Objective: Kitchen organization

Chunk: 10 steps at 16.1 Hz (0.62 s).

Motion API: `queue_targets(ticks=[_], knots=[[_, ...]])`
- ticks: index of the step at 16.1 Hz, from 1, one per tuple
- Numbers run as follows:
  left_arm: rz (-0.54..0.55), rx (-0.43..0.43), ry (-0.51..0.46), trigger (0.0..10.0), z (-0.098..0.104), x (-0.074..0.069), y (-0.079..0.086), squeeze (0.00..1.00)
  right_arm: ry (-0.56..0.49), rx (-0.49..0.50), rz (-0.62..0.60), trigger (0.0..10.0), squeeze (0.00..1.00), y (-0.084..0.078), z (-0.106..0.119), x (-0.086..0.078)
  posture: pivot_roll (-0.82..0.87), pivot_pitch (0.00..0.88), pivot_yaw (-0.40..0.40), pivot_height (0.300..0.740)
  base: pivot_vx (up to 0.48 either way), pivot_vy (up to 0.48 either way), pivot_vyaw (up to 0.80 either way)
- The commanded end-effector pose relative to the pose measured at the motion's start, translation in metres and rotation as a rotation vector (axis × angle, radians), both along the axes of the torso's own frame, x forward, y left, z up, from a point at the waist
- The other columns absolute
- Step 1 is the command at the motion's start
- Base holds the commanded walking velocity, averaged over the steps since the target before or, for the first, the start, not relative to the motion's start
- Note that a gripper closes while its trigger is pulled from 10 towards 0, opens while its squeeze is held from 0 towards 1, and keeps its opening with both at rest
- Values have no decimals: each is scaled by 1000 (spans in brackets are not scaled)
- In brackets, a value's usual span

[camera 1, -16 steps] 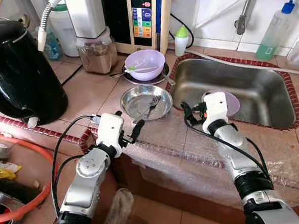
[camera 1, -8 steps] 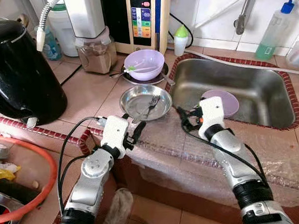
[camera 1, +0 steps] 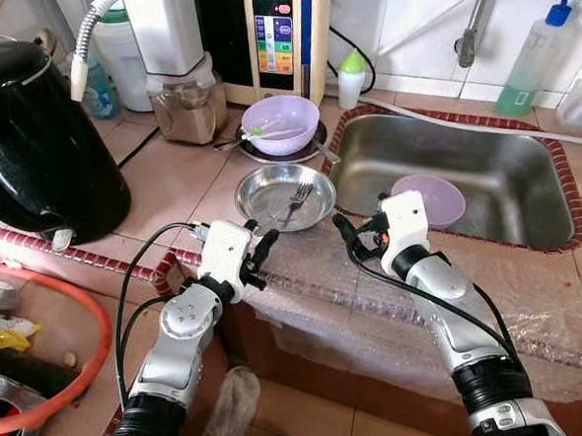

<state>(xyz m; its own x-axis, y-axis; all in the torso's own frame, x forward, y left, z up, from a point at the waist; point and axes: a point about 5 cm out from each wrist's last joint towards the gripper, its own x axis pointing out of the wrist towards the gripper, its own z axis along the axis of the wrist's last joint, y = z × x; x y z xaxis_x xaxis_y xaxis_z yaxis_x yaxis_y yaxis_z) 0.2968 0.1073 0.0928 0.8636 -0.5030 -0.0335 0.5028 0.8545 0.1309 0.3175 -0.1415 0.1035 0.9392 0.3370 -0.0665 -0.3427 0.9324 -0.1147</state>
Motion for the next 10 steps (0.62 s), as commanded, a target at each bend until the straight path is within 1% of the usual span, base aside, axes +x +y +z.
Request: queue_targets(ticks=[1, 3, 4, 5, 6, 7, 8, 10], knots=[[7, -3, -22, 0, 3, 3, 2, 0, -14, -5, 7, 10000, 0, 2, 5, 0, -3, 0, 51, 740, 0, 0, 0], [12, -7, -41, 0, 7, 3, 2, 0, -17, -11, 9, 10000, 0, 2, 5, -1, -3, 0, 51, 740, 0, 0, 0], [12, -4, -52, 4118, 9, 4, 2, 0, -16, -13, 11, 10000, 0, 2, 6, -1, -3, 0, 51, 740, 0, 0, 0], [8, 3, -63, 9686, 11, 2, 1, 0, -10, -17, 12, 10000, 0, 1, 4, -1, -1, 0, 50, 740, 0, 0, 0], [8, 10, -68, 10000, 12, 0, 1, 0, -6, -19, 13, 10000, 0, 1, 3, -1, 1, 0, 49, 740, 0, 0, 0], [-3, -14, -58, 10000, 11, -4, 0, 1000, -2, -21, 16, 10000, 0, 2, 2, -2, 2, 0, 48, 740, 0, 0, 0], [0, -19, -60, 10000, 10, -8, 1, 1000, 1, -22, 22, 10000, 0, 3, 2, -2, 4, 0, 46, 740, 0, 0, 0], [20, -13, -82, 10000, 11, -11, 3, 1000, 3, -22, 23, 10000, 0, 4, 2, -2, 5, 0, 45, 740, 0, 0, 0]])
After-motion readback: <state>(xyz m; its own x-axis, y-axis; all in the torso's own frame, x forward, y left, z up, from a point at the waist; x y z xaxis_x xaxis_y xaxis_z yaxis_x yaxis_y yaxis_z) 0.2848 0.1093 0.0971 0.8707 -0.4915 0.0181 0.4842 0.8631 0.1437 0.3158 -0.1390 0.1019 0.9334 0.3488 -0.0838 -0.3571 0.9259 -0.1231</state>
